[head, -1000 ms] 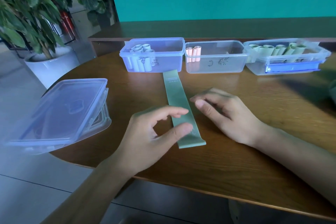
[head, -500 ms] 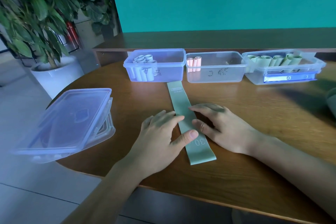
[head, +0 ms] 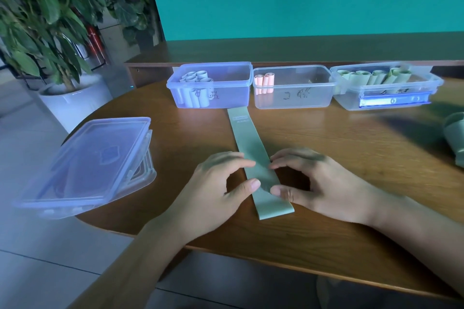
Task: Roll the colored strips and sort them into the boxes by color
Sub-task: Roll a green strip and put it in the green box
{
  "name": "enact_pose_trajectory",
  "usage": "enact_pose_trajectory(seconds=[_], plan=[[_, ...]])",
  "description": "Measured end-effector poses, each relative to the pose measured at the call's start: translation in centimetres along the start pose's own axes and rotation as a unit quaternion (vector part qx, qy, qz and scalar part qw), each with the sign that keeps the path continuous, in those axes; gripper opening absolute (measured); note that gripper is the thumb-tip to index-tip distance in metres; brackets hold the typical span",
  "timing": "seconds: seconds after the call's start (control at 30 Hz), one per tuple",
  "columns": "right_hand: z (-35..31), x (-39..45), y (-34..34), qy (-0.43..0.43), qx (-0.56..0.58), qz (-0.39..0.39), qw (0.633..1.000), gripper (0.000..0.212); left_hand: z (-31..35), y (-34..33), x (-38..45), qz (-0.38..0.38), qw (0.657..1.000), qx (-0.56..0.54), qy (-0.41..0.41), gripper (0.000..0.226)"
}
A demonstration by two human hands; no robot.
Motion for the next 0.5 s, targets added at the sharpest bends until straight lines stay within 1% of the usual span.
enact_pose_trajectory(seconds=[0.07, 0.13, 0.27, 0.33, 0.43, 0.5], plan=[[-0.7, -0.2, 0.6, 0.009, 0.019, 0.026, 0.999, 0.055, -0.1, 0.3, 1.2, 0.014, 1.0, -0.016, 0.013, 0.041], [-1.9, -0.4, 0.8, 0.038, 0.055, 0.043, 0.997, 0.048, -0.3, 0.7, 3.5, 0.031, 0.999, -0.01, 0.034, 0.038], [-3.9, -0.9, 0.5, 0.093, 0.132, 0.019, 0.987, 0.042, -2.4, 0.6, 9.8, 0.044, 0.995, -0.011, 0.092, 0.035], [-4.1, -1.2, 0.3, 0.104, 0.142, 0.014, 0.984, 0.04, -4.0, 0.4, 12.7, 0.065, 0.991, -0.038, 0.113, 0.029], [-4.1, -1.4, 0.2, 0.111, 0.137, 0.019, 0.984, 0.029, -5.8, 0.2, 15.8, 0.09, 0.982, -0.081, 0.141, 0.019], [-4.1, -1.5, 0.1, 0.113, 0.143, 0.022, 0.983, 0.02, -6.3, 0.2, 17.1, 0.102, 0.98, -0.079, 0.148, 0.019]])
Point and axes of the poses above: each hand's wrist, its own x-axis towards the middle knuckle, its own y-axis out of the back of the hand, z = x × y, the point moved 9 cm from there along x, towards the middle knuckle, and after that the axes turned 11 degrees about y, right-handed, at the moved point
